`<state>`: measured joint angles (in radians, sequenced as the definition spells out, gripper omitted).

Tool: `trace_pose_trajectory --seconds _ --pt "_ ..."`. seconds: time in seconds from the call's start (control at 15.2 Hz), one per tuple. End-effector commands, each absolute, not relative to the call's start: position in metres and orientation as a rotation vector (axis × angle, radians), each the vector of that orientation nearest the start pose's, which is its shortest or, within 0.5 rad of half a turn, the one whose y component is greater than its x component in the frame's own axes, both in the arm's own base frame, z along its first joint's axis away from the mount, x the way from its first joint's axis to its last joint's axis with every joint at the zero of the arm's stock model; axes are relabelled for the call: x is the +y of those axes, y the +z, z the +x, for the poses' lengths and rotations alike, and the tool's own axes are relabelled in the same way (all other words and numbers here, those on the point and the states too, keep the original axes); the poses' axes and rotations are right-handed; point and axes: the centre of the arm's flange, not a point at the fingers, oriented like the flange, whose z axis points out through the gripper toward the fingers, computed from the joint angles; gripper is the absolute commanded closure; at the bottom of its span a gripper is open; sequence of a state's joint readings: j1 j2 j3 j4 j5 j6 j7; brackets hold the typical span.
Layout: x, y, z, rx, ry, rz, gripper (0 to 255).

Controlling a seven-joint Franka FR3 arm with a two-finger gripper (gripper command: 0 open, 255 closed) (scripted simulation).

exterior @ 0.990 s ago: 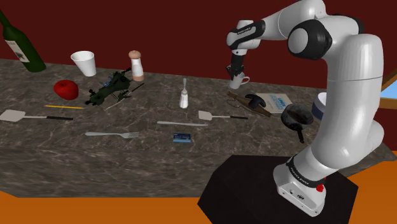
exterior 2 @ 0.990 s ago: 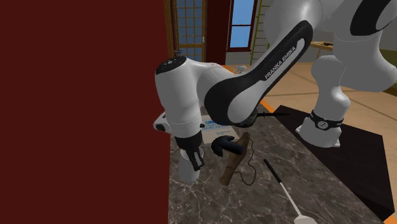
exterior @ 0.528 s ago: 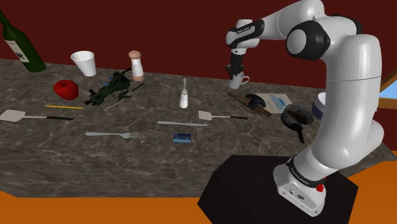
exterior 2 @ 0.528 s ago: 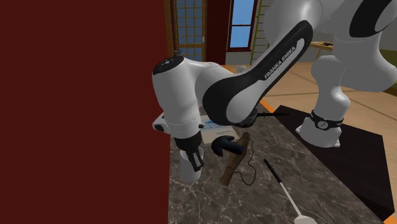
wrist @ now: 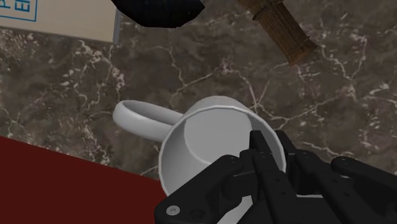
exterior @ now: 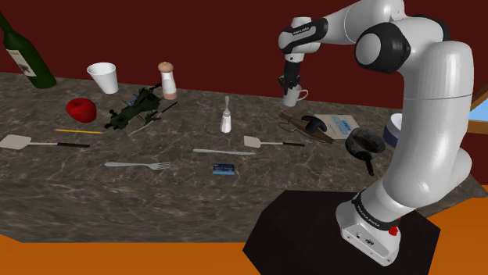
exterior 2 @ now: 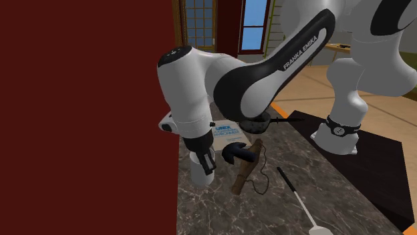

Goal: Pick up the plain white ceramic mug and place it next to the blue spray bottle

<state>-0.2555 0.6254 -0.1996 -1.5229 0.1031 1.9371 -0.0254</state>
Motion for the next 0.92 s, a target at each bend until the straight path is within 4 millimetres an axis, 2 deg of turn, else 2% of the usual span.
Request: trace_pose_trajectory --seconds 0.0,0.86 --pt "-0.279 0.301 0.629 0.693 0.266 -3.039 255" --pt "-0.279 0.370 0.629 0.693 0.266 -3.039 255"
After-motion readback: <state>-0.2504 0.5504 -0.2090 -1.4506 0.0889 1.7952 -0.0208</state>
